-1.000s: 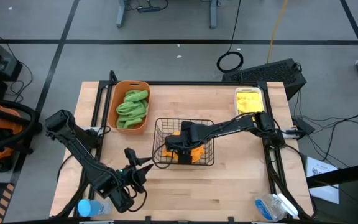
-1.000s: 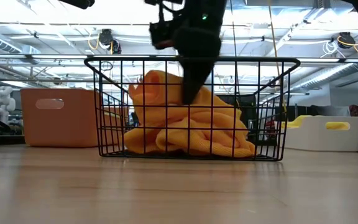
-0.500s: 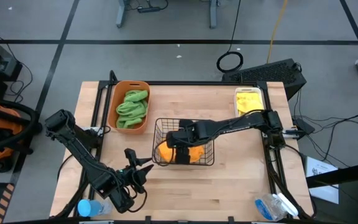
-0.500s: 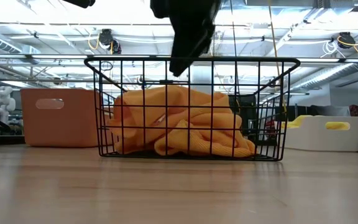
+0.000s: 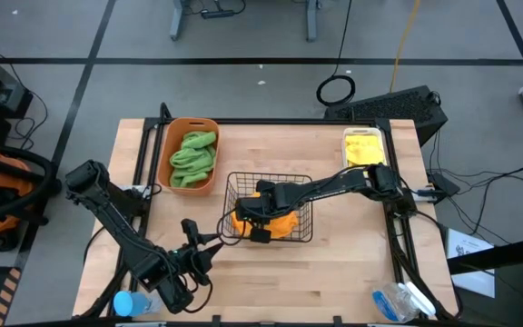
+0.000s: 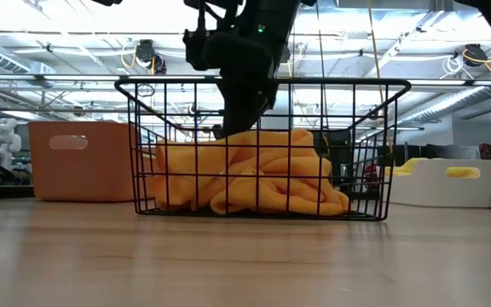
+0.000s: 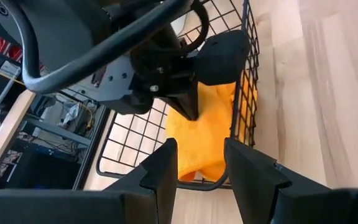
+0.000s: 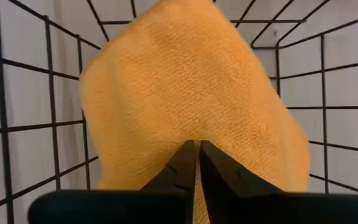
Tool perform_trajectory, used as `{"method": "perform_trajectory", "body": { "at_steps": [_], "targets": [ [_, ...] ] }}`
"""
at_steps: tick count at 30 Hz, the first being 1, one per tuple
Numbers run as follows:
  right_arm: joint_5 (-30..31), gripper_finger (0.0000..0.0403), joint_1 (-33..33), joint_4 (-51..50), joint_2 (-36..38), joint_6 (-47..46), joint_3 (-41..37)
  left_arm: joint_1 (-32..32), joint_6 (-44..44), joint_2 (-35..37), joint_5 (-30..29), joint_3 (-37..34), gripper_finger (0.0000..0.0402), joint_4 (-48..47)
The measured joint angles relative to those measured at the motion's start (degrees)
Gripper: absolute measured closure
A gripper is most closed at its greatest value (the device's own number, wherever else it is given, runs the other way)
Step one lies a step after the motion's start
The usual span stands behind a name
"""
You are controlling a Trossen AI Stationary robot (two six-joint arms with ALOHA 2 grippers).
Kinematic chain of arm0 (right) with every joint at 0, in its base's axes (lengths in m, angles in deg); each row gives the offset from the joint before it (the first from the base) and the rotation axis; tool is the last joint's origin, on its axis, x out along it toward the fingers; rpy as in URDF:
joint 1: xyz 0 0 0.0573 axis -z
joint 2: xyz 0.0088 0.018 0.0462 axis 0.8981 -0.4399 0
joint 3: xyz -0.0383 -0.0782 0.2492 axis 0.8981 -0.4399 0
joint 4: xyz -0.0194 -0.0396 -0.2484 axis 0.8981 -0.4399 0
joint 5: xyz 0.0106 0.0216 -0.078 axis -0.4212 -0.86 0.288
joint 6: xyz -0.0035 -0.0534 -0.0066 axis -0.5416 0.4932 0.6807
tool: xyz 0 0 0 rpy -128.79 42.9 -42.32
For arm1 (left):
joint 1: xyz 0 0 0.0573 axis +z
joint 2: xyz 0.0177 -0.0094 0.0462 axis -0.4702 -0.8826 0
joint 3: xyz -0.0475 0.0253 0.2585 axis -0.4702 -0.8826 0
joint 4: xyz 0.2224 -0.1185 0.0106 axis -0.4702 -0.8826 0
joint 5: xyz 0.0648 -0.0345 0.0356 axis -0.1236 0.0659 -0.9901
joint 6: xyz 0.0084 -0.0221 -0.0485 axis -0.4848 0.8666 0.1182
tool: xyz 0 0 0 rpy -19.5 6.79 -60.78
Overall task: Sort microfiber towel by color & place in baskets
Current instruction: Put the orange microfiber towel into the black wire basket
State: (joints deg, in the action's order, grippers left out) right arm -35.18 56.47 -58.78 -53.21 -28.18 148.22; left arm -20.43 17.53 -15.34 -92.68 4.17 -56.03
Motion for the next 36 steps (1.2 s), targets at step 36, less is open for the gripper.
{"method": "perform_trajectory", "body": {
  "at_steps": [36],
  "targets": [
    [8.75, 0.0402, -10.22, -18.19, 6.65, -3.13, -0.04, 0.14, -3.49, 0.0, -0.06, 0.24, 0.0263, 3.37]
  ]
}}
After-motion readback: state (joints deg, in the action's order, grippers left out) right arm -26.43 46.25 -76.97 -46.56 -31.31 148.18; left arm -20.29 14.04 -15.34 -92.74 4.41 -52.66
